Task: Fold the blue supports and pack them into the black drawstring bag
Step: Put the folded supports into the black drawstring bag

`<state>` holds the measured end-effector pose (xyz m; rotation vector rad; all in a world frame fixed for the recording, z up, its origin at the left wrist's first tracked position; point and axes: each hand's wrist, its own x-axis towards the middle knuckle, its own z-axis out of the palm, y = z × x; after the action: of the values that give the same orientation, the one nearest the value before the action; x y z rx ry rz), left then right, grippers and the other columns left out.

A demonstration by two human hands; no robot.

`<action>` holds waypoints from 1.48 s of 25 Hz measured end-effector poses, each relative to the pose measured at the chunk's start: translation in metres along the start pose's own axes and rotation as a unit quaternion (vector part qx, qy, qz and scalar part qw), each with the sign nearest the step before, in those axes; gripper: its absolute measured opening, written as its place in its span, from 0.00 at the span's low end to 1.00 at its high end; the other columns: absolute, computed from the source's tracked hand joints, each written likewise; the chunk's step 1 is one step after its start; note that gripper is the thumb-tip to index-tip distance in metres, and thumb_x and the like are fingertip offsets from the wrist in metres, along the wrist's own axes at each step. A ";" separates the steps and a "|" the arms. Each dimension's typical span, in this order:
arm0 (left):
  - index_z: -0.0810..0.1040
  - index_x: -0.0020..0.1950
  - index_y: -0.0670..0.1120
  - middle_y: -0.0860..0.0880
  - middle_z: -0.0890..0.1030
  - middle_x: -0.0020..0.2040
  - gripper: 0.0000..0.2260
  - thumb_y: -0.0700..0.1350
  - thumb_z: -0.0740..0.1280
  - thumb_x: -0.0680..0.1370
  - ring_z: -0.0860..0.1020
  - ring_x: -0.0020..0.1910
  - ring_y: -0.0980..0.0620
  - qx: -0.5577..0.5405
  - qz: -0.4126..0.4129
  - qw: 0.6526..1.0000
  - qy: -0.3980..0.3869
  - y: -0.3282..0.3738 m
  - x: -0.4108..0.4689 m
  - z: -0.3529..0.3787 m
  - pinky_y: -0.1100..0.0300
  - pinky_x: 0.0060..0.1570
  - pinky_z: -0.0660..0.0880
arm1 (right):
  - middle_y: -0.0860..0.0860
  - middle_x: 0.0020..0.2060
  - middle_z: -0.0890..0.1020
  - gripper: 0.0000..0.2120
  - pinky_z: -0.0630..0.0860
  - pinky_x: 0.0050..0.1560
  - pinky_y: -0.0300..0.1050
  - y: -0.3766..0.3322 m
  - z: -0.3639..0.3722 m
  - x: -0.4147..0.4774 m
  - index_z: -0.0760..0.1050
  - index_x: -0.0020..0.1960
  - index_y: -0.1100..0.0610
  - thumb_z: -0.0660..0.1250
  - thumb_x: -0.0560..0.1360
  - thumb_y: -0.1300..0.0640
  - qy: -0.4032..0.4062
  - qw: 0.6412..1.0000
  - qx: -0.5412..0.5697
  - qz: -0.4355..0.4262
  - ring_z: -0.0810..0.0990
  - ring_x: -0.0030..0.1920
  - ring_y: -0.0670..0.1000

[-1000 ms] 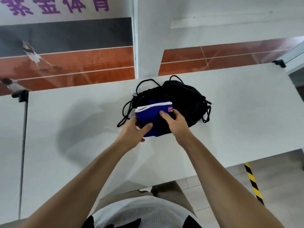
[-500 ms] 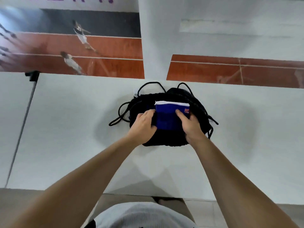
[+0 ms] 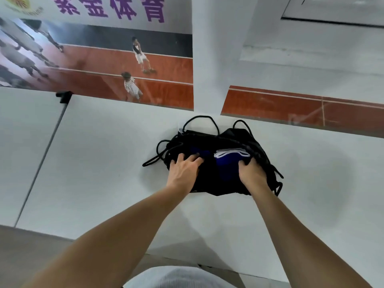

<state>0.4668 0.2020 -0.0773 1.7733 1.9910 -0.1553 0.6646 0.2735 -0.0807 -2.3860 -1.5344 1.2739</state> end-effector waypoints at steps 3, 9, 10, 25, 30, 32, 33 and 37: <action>0.71 0.69 0.52 0.51 0.73 0.70 0.17 0.44 0.62 0.81 0.68 0.65 0.42 0.026 -0.009 1.000 0.013 0.011 -0.001 -0.003 0.43 0.62 0.68 | 0.61 0.69 0.74 0.24 0.72 0.68 0.56 0.002 0.001 -0.005 0.65 0.75 0.60 0.58 0.81 0.52 0.016 0.998 -0.065 -0.012 0.74 0.68 0.63; 0.66 0.73 0.47 0.43 0.67 0.74 0.26 0.45 0.66 0.76 0.67 0.70 0.37 0.059 0.175 0.979 0.092 0.051 -0.013 0.003 0.45 0.67 0.66 | 0.59 0.54 0.83 0.15 0.76 0.52 0.50 -0.005 -0.015 -0.052 0.75 0.59 0.62 0.60 0.82 0.51 0.076 0.980 -0.159 -0.095 0.81 0.55 0.62; 0.61 0.77 0.49 0.43 0.60 0.79 0.28 0.47 0.65 0.78 0.60 0.75 0.36 0.068 0.179 0.980 0.055 0.054 -0.012 0.007 0.44 0.71 0.62 | 0.58 0.49 0.83 0.11 0.75 0.47 0.50 -0.008 -0.022 -0.063 0.76 0.53 0.60 0.61 0.81 0.52 0.108 0.971 -0.170 -0.125 0.82 0.51 0.61; 0.50 0.81 0.54 0.48 0.48 0.82 0.30 0.51 0.59 0.81 0.49 0.79 0.40 0.132 0.120 0.978 -0.113 0.062 0.006 0.006 0.43 0.75 0.50 | 0.52 0.49 0.80 0.09 0.77 0.43 0.53 -0.022 -0.076 -0.074 0.73 0.60 0.55 0.58 0.82 0.60 0.260 0.900 -0.020 -0.350 0.79 0.45 0.57; 0.58 0.79 0.55 0.48 0.54 0.81 0.27 0.50 0.60 0.80 0.55 0.77 0.39 0.084 0.150 0.979 -0.110 0.059 0.004 -0.009 0.39 0.73 0.55 | 0.54 0.54 0.77 0.15 0.77 0.53 0.56 -0.012 -0.068 -0.064 0.71 0.63 0.51 0.67 0.78 0.56 0.218 0.937 -0.044 -0.271 0.78 0.53 0.58; 0.68 0.74 0.51 0.47 0.67 0.75 0.22 0.47 0.63 0.79 0.66 0.68 0.39 0.052 0.212 0.976 -0.006 0.057 -0.005 -0.021 0.44 0.65 0.66 | 0.56 0.58 0.76 0.23 0.75 0.58 0.58 -0.001 -0.059 -0.061 0.68 0.68 0.50 0.71 0.75 0.54 0.196 0.956 -0.060 -0.211 0.76 0.57 0.60; 0.72 0.69 0.49 0.46 0.72 0.68 0.20 0.45 0.65 0.77 0.71 0.62 0.40 0.032 0.245 0.967 0.068 0.052 -0.011 -0.029 0.47 0.60 0.70 | 0.57 0.59 0.76 0.25 0.76 0.57 0.57 0.007 -0.054 -0.062 0.67 0.68 0.50 0.71 0.74 0.53 0.193 0.962 -0.053 -0.188 0.76 0.57 0.60; 0.73 0.66 0.48 0.47 0.75 0.63 0.23 0.43 0.71 0.71 0.72 0.61 0.43 -0.039 0.097 0.961 0.257 -0.011 -0.017 -0.056 0.50 0.62 0.70 | 0.53 0.54 0.76 0.21 0.76 0.44 0.52 0.040 -0.043 -0.073 0.69 0.64 0.50 0.71 0.74 0.57 0.195 0.967 -0.014 -0.161 0.79 0.48 0.59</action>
<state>0.4423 0.2059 -0.0235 2.0960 2.0963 0.4896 0.7090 0.2127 -0.0247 -2.1149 -1.7170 0.6748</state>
